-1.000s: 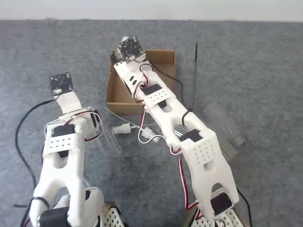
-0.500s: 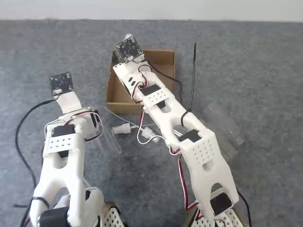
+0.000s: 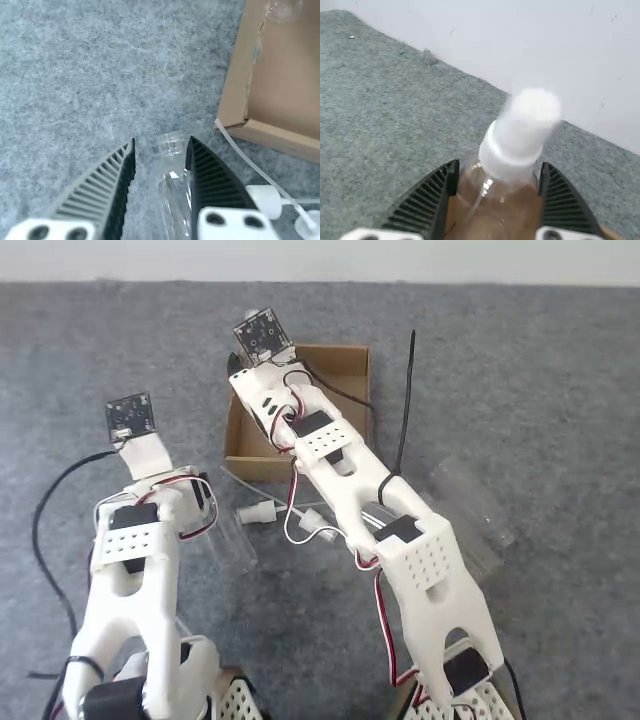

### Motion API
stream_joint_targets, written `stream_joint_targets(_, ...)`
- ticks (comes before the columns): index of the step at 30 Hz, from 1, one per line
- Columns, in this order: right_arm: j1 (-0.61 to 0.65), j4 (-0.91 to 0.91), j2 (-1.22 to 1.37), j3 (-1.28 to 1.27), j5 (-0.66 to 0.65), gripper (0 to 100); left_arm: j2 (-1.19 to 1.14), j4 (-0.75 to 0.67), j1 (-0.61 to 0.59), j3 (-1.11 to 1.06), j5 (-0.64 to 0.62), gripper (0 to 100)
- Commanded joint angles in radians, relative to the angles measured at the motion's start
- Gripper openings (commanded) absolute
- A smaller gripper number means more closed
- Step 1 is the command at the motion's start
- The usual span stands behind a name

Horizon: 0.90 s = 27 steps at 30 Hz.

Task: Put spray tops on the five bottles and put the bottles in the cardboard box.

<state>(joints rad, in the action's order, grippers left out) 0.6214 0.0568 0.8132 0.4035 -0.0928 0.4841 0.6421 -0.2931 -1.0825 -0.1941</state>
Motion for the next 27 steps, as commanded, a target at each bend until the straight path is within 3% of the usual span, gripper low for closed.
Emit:
stream_joint_targets(1,0.013,0.010,-0.022,0.068,0.006,21.0,0.041,-0.029,-0.006,0.012,-0.006,16)
stream_joint_targets(11,0.010,0.013,-0.035,0.046,0.005,21.0,0.044,-0.029,-0.006,0.012,-0.006,16)
stream_joint_targets(27,0.018,0.286,-0.153,0.048,0.006,21.0,0.049,-0.031,-0.006,0.015,-0.006,16)
